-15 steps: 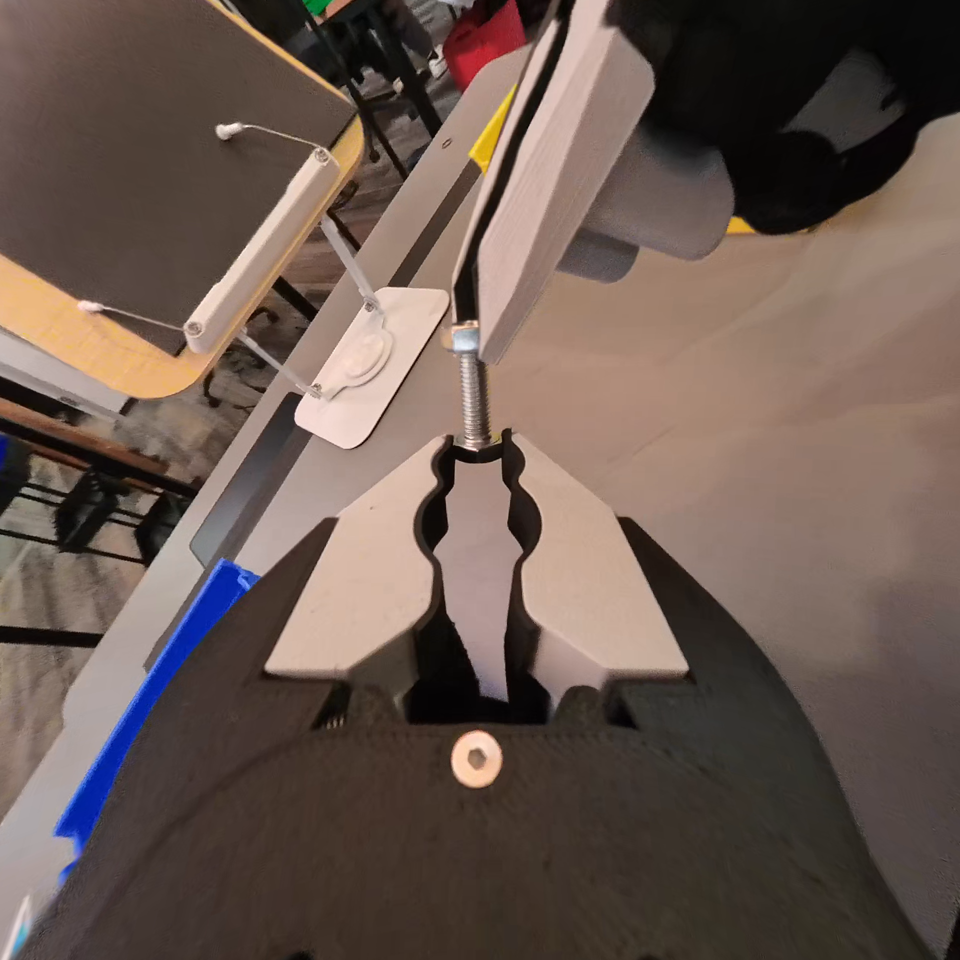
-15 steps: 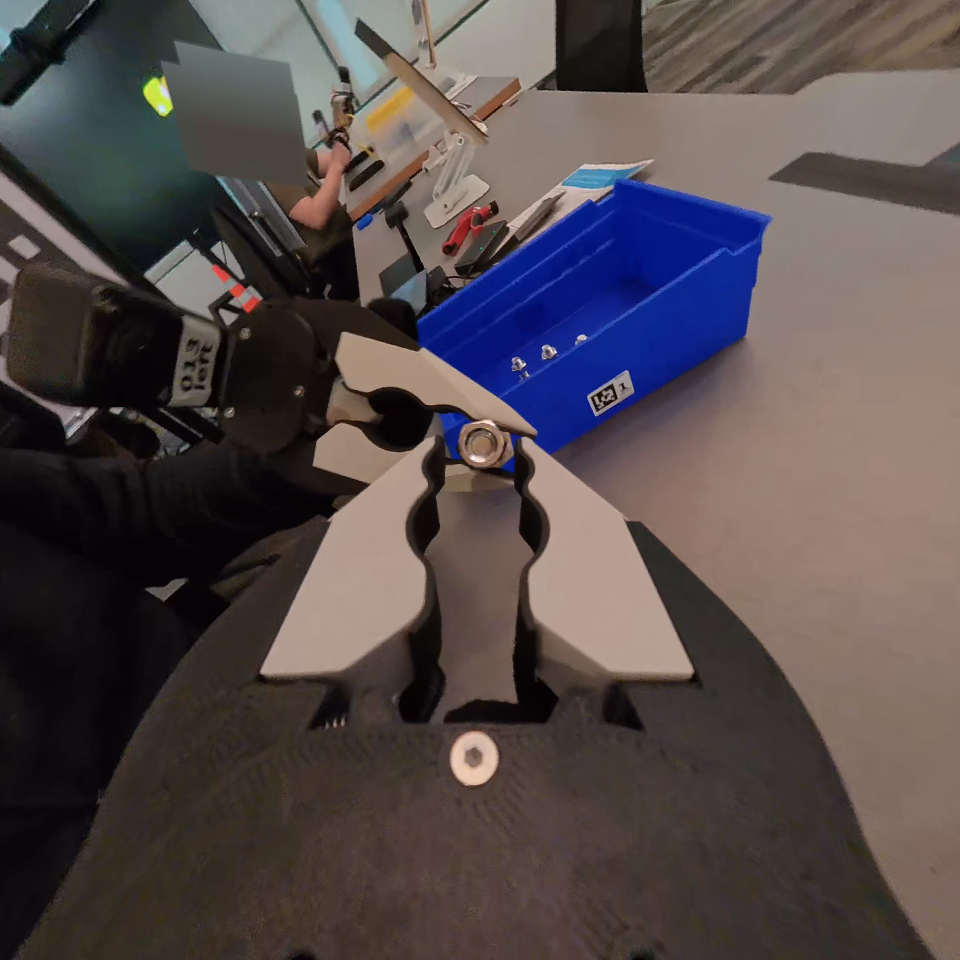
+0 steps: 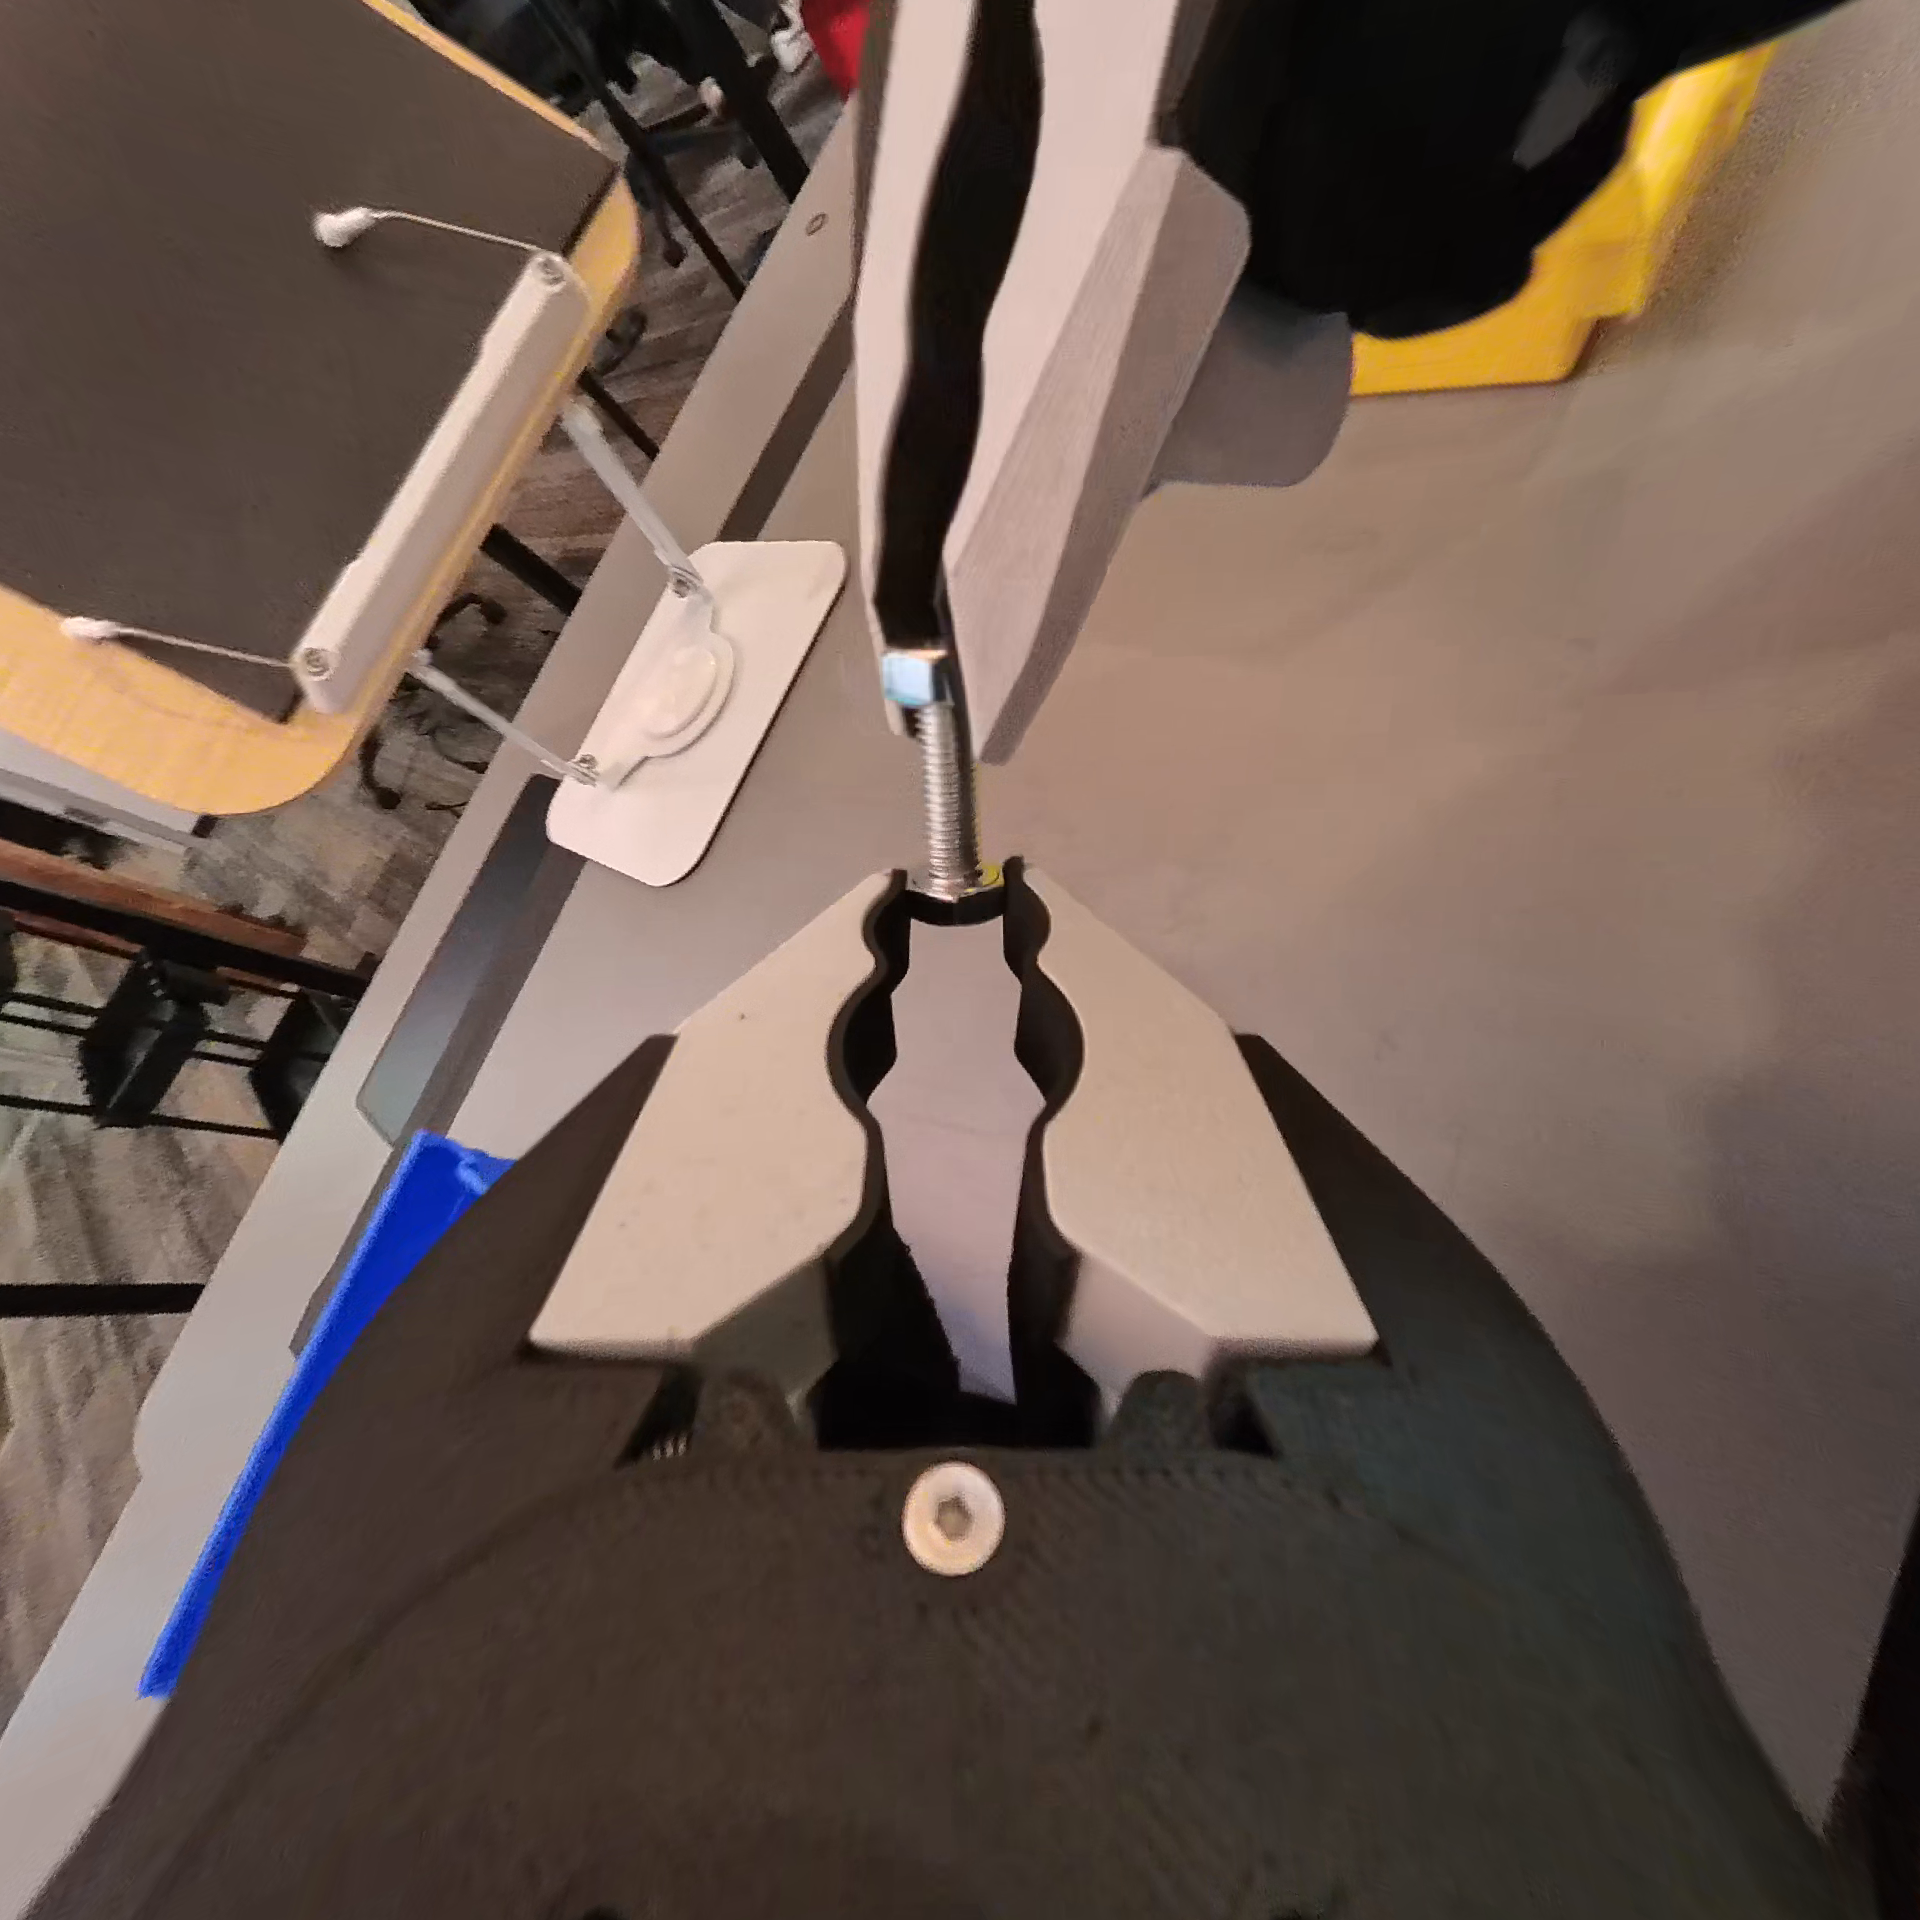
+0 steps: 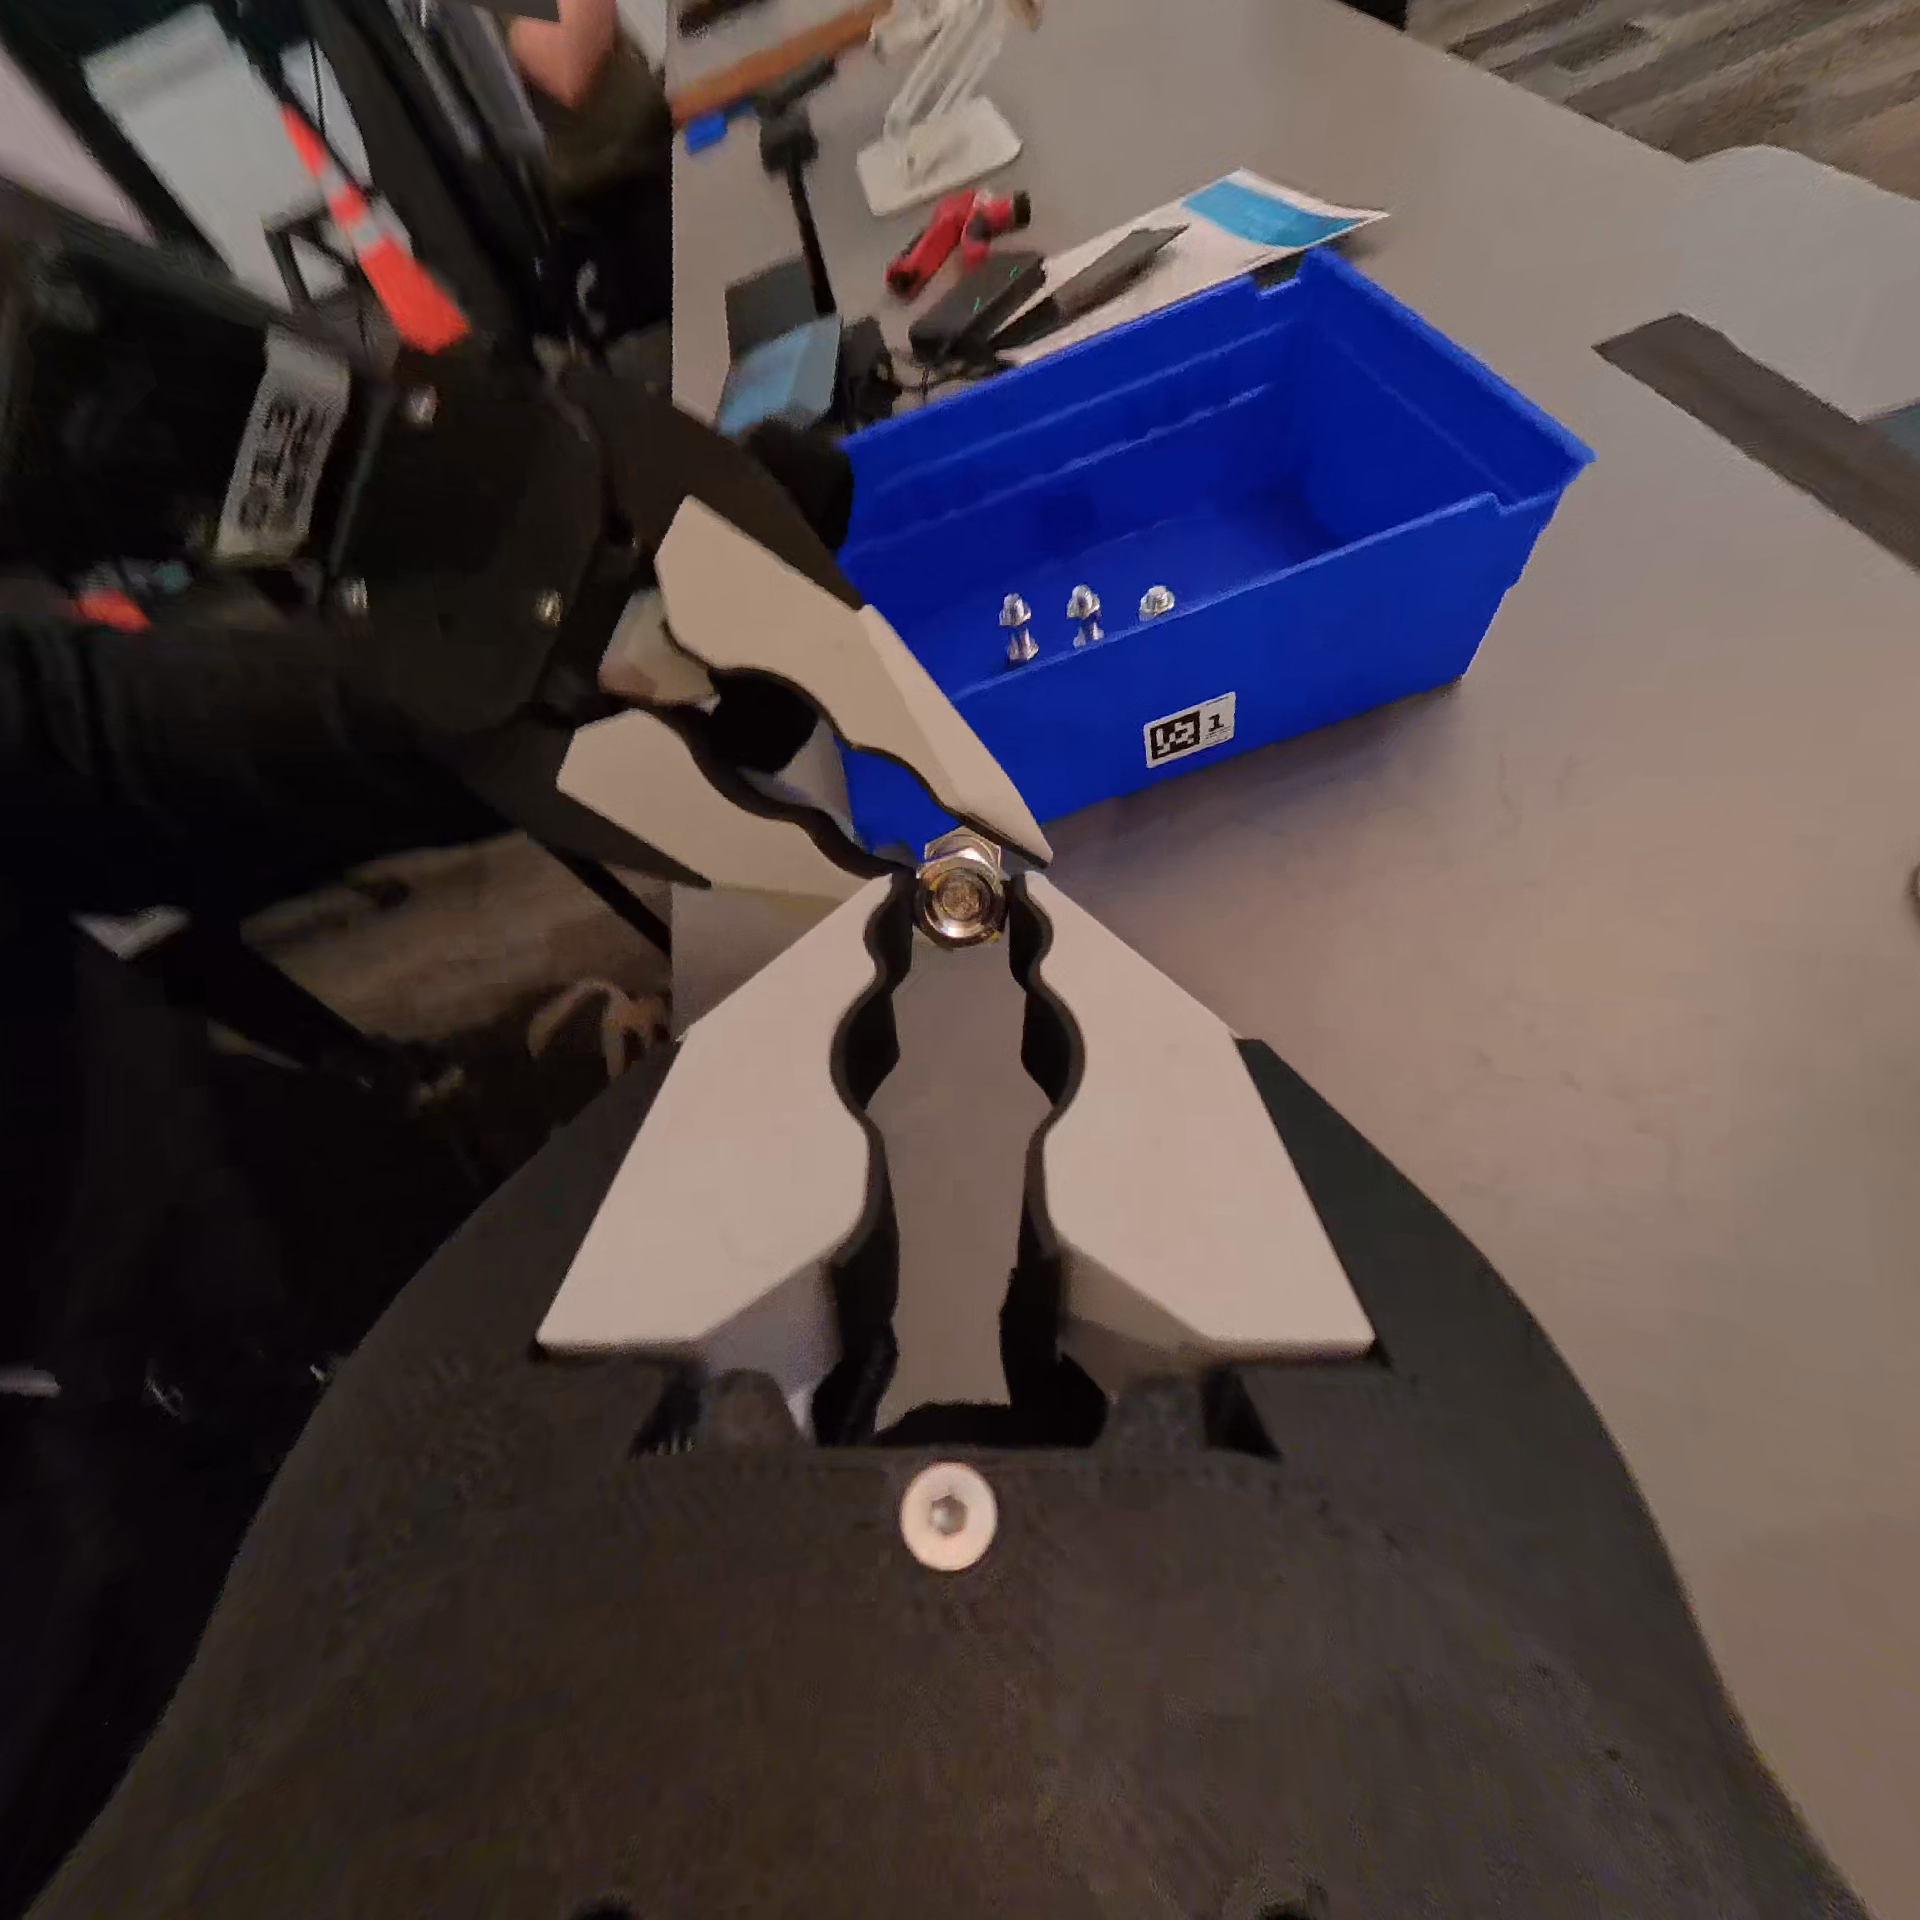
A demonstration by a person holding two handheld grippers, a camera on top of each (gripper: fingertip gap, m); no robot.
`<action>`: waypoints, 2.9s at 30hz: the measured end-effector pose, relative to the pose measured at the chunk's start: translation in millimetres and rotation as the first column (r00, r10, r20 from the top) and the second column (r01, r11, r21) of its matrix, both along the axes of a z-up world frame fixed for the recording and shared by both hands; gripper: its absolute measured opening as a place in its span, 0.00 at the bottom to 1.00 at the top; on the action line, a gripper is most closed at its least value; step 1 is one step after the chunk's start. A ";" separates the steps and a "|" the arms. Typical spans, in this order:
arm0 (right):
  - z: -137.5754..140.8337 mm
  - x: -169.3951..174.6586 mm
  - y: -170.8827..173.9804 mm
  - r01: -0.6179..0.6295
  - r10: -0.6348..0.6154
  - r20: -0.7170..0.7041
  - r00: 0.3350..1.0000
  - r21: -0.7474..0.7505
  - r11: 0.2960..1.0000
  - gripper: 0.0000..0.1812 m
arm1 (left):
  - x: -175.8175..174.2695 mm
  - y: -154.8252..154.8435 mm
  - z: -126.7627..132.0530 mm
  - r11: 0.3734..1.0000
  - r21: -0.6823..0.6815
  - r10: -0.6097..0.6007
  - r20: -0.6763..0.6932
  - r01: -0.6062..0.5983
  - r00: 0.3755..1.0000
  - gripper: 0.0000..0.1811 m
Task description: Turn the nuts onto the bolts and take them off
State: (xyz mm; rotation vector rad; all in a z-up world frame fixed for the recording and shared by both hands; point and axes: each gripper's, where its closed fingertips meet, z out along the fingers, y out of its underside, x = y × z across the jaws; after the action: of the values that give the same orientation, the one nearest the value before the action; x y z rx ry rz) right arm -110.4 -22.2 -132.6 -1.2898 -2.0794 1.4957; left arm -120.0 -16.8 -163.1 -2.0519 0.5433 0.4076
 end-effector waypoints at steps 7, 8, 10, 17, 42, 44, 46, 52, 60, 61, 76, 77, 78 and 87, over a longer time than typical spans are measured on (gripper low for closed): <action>-4.0 12.9 -3.2 -0.211 0.280 -0.041 0.959 0.559 0.802 0.09 | 22.1 -10.9 -3.2 0.984 -0.066 -0.141 0.273 0.165 0.952 0.09; -2.7 13.3 -3.7 -0.218 0.324 -0.053 0.944 0.637 0.739 0.09 | 24.8 -12.2 -2.1 0.981 -0.061 -0.154 0.331 0.184 0.931 0.09; 1.6 11.8 -2.5 -0.187 0.390 -0.074 0.918 0.786 0.589 0.09 | 28.7 -14.3 0.7 0.976 -0.047 -0.172 0.437 0.214 0.883 0.09; 18.4 7.0 18.9 0.014 0.365 -0.128 0.922 0.954 0.298 0.08 | 21.2 -17.1 13.2 0.977 0.036 -0.180 0.672 0.211 0.718 0.09; -170.3 198.5 268.0 0.181 -0.552 0.511 0.659 0.605 0.775 0.14 | 23.4 -9.9 4.5 0.981 0.003 -0.154 0.629 0.196 0.762 0.09; -170.8 202.5 274.5 0.183 -0.579 0.510 0.636 0.629 0.755 0.24 | 24.7 -9.3 4.3 0.980 0.005 -0.157 0.631 0.198 0.760 0.09; -161.2 203.0 275.0 0.199 -0.592 0.493 0.637 0.637 0.745 0.25 | 25.3 -8.7 4.6 0.980 0.011 -0.160 0.631 0.198 0.759 0.09; -39.6 142.1 228.2 0.390 -0.524 0.107 0.845 0.547 0.741 0.15 | 34.5 -5.4 17.1 0.973 0.095 -0.221 0.657 0.212 0.720 0.09; 60.4 54.1 31.8 0.081 -0.093 -0.238 0.967 -0.060 0.995 0.16 | 55.4 -3.8 47.3 0.934 0.279 -0.356 0.664 0.224 0.657 0.09; 59.5 47.7 19.2 0.048 -0.070 -0.242 0.968 -0.097 0.994 0.16 | 57.6 -3.7 48.0 0.932 0.283 -0.360 0.659 0.225 0.660 0.09; 58.2 29.6 13.0 0.005 -0.047 -0.249 0.967 -0.166 0.986 0.04 | 51.2 -2.9 52.1 0.938 0.296 -0.338 0.677 0.179 0.654 0.11; 61.9 30.1 32.6 0.054 -0.089 -0.251 0.964 -0.142 0.988 0.04 | 45.8 -3.8 53.3 0.940 0.298 -0.330 0.670 0.165 0.665 0.11; 64.0 31.1 57.9 0.121 -0.144 -0.249 0.958 -0.103 0.987 0.04 | 40.7 -5.2 55.3 0.940 0.303 -0.325 0.666 0.154 0.672 0.10; -36.5 87.6 313.0 0.513 -0.599 0.115 0.793 0.406 0.756 0.04 | 18.7 -10.8 61.6 0.952 0.279 -0.274 0.600 0.123 0.751 0.00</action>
State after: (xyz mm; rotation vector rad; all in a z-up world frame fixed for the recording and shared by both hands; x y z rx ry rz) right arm -22.7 290.7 -169.1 -1.7898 -1.7299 0.6903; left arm -101.3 -27.6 -101.5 -1.7403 0.2729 -0.3499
